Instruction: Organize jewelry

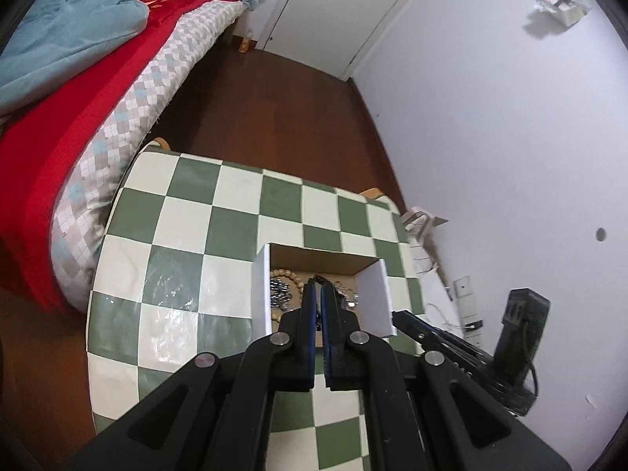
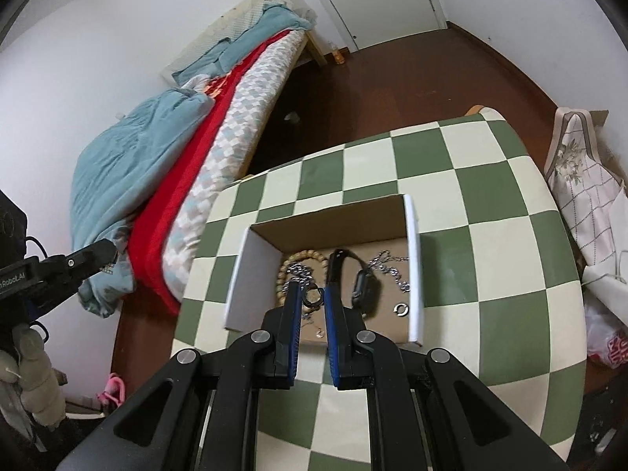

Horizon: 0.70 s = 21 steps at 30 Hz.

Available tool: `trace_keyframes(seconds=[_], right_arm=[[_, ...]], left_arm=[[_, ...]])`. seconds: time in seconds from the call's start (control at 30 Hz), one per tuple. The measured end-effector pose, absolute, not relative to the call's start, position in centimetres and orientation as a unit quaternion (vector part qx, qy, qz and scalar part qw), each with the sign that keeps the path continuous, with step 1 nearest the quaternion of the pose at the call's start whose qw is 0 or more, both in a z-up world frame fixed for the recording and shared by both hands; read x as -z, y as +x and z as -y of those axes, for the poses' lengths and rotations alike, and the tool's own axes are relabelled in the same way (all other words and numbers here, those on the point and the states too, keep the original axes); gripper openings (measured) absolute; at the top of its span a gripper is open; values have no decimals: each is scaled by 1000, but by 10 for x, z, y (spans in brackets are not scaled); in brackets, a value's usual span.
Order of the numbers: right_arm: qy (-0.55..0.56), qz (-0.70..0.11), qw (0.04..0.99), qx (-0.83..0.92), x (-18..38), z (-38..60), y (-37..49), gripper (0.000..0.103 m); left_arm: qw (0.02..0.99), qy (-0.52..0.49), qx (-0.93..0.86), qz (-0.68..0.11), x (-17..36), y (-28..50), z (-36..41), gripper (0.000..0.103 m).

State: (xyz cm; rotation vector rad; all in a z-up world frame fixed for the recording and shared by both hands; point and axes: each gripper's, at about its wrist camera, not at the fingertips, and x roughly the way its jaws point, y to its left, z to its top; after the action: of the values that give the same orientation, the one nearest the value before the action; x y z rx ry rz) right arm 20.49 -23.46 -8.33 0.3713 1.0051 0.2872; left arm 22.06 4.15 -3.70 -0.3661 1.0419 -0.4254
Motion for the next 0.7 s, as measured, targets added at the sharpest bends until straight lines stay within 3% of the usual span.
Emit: trace_keyframes(seconds=[0.2, 0.63, 0.7], right_arm=[[173, -469, 855, -141, 66, 229, 205, 12], [141, -526, 836, -75, 101, 240, 256, 12], [140, -527, 835, -71, 99, 242, 259, 17]], left_arm=[[828, -169, 221, -488, 27, 231, -25, 0], [796, -79, 176, -574, 104, 283, 46, 5], [796, -70, 168, -577, 104, 286, 47, 5]])
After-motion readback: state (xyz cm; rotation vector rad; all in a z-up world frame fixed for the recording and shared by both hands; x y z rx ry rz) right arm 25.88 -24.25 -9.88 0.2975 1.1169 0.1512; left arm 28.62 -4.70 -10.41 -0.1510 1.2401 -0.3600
